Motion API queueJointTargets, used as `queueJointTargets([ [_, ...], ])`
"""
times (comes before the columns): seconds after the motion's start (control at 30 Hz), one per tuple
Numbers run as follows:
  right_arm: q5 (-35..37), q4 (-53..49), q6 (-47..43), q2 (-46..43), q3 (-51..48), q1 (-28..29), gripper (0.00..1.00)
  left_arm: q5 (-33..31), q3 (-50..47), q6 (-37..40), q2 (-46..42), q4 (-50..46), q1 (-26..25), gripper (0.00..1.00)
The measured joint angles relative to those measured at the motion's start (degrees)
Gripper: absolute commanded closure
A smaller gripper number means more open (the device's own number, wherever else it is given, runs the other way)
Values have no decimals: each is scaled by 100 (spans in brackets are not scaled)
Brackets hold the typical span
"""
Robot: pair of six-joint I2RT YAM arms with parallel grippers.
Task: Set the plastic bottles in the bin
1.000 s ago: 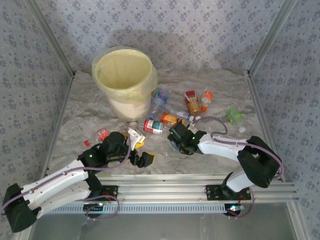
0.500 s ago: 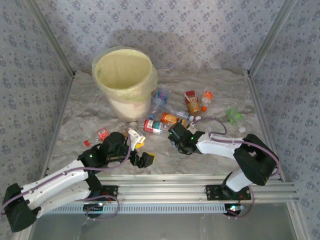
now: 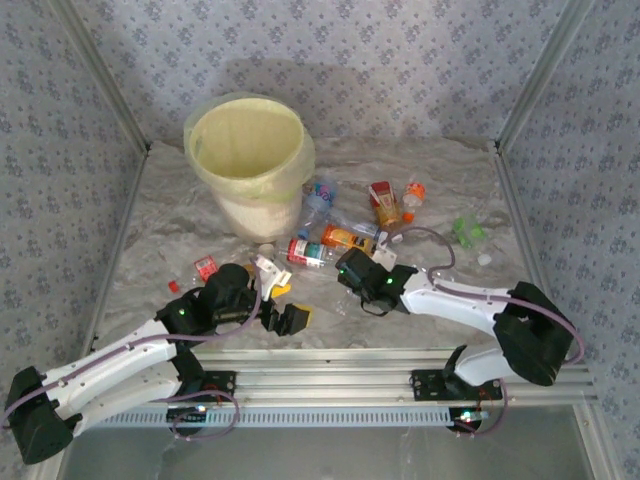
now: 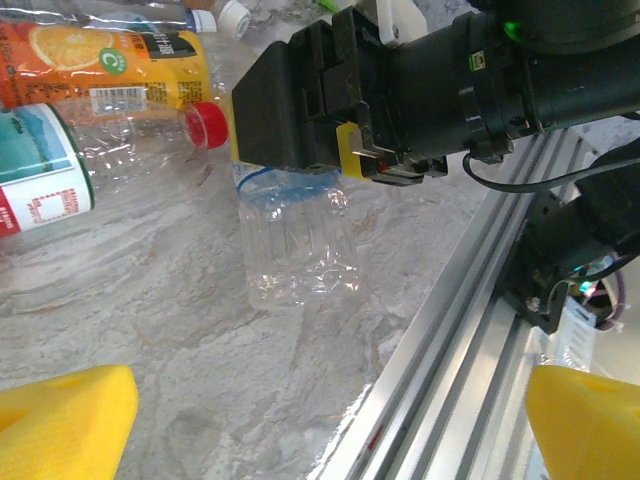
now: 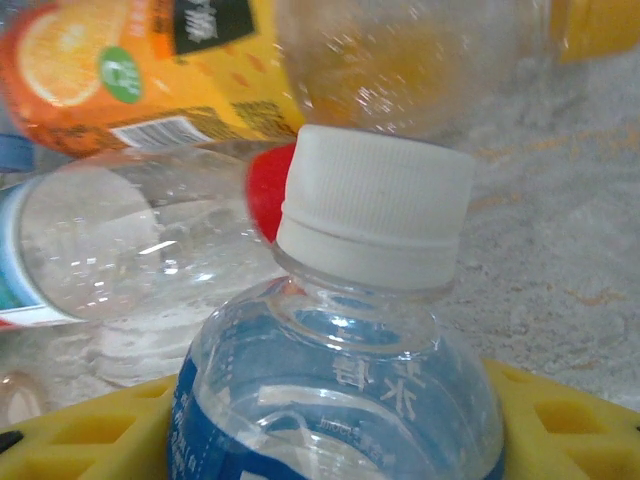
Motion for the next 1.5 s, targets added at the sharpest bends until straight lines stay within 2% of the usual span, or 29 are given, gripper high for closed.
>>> queueJointTargets([
  [0.27, 151, 0, -1023, -551, 293, 125, 42, 225, -103, -546, 361, 728, 0, 0],
  [0.5, -118, 195, -1681, -938, 461, 138, 42, 356, -129, -931, 968, 1434, 0, 1],
  [0.9, -780, 680, -2006, -1126, 490, 153, 42, 507, 127, -1342, 1801, 1989, 2, 2],
  [1.27, -951, 848, -2068, -1137, 490, 162, 42, 761, 382, -1631, 2162, 2271, 2, 18],
  [1.43, -949, 850, -2155, -1165, 487, 164, 42, 750, 444, -1731, 2284, 2236, 9, 35],
  [1.5, -935, 839, -2175, -1176, 479, 164, 42, 728, 446, -1764, 2284, 2221, 13, 39],
])
